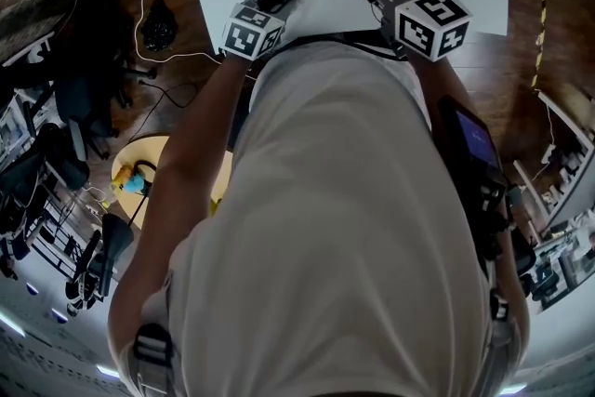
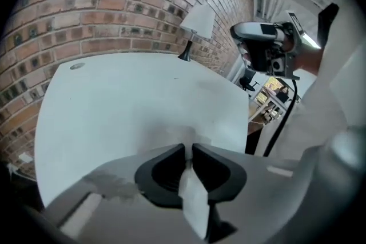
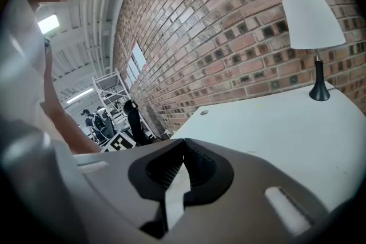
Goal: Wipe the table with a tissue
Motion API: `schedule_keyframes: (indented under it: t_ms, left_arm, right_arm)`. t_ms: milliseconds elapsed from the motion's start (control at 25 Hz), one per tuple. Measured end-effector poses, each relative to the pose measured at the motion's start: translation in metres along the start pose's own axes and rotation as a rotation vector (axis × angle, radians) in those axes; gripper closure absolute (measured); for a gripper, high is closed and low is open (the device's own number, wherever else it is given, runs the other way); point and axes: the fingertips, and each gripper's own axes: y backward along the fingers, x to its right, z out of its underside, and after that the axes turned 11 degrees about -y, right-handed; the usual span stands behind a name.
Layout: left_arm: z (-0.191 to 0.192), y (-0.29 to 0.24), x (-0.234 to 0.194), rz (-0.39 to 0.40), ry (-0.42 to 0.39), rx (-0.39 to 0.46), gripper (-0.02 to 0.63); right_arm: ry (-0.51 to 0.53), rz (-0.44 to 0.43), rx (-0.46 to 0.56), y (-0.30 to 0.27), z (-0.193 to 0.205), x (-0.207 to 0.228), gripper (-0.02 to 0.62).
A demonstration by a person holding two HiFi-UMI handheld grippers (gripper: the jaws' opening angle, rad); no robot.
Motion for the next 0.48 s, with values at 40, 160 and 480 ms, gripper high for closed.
schedule_keyframes:
  t_ms: [40,160,480]
  left_arm:
    - [0.004,0.003,0.002,0.006,-0.027,-0.004,0.555]
    - [0.005,0.007,0.01,0.035,-0.092,0.019,0.555]
    - [-0.014,-0.012,0.044,0.167,-0.242,-0.004,0.558]
  right_arm:
    - [-0.005,0.012,0.008,0.001,0.002,0.0,0.588]
    - [-0.025,0.06,0.034,0.009,0.012,0.001,0.588]
    - [-0.084,0.167,0.104,0.041,0.03,0.008,0.588]
